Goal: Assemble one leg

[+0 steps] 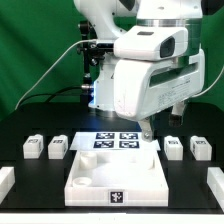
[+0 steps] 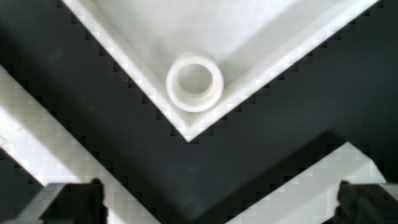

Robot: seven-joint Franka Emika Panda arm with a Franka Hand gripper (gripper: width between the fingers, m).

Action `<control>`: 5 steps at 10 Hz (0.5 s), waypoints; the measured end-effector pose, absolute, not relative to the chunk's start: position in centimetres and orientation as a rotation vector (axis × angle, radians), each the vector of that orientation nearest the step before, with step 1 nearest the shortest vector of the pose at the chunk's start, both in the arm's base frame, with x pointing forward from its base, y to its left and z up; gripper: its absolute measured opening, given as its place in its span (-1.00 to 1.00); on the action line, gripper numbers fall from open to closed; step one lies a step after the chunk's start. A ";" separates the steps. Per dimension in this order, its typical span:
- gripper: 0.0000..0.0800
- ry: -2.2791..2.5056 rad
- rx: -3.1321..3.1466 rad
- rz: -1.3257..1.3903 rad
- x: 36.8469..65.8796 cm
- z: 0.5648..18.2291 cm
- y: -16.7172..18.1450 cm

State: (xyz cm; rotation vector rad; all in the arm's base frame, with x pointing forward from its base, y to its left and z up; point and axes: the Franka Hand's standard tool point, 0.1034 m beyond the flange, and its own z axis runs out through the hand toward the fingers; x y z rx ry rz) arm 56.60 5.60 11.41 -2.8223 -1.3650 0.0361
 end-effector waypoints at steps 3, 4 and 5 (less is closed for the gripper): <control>0.62 -1.365 -2.822 0.036 56.6 11.4 5.6; 0.62 -1.365 -2.822 0.036 56.6 11.4 5.6; 0.62 -1.365 -2.822 0.036 56.6 11.4 5.6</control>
Offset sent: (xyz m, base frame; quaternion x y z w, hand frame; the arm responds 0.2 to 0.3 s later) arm 0.0000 0.0000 0.0000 0.0000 0.0000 0.0000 1.0000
